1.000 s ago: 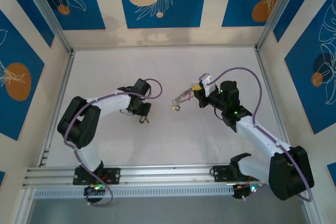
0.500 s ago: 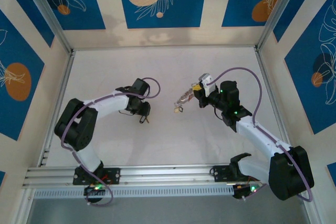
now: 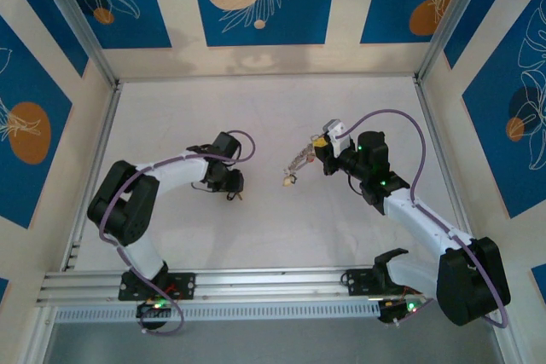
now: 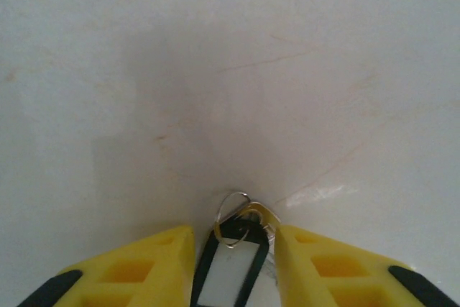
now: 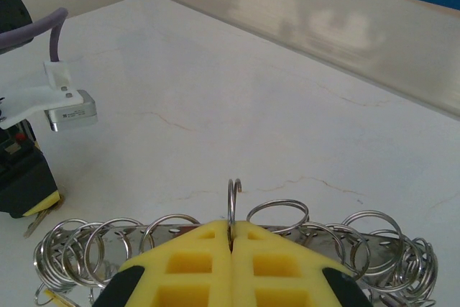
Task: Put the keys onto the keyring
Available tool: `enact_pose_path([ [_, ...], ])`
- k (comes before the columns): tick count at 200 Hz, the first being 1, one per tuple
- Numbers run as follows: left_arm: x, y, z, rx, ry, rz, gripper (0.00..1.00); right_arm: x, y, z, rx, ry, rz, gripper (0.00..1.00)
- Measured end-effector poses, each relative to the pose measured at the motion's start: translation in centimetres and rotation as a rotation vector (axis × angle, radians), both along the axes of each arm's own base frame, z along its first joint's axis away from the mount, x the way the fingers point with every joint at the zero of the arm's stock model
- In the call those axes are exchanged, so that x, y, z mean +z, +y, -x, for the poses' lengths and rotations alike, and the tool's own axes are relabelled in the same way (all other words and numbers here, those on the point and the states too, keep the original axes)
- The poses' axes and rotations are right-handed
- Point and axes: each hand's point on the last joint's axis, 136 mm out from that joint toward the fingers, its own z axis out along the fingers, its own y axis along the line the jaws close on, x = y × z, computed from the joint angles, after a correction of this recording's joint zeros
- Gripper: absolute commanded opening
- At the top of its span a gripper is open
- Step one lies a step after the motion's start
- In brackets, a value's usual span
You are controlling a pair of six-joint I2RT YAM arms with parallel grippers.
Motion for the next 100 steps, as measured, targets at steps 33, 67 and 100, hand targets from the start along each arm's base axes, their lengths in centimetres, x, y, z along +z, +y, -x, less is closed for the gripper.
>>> enact_pose_path([
  [33,0.11,-0.31,-0.14,0.015,0.000,0.020,0.24,0.01,0.00,0.00,0.000,0.000,0.000,0.00],
  [67,0.10,-0.31,-0.17,0.020,0.000,0.020,0.22,0.00,0.00,0.00,0.000,0.000,0.000,0.00],
  [100,-0.04,-0.32,-0.18,0.020,0.004,0.018,0.21,0.01,-0.01,0.00,0.000,0.000,0.000,0.00],
])
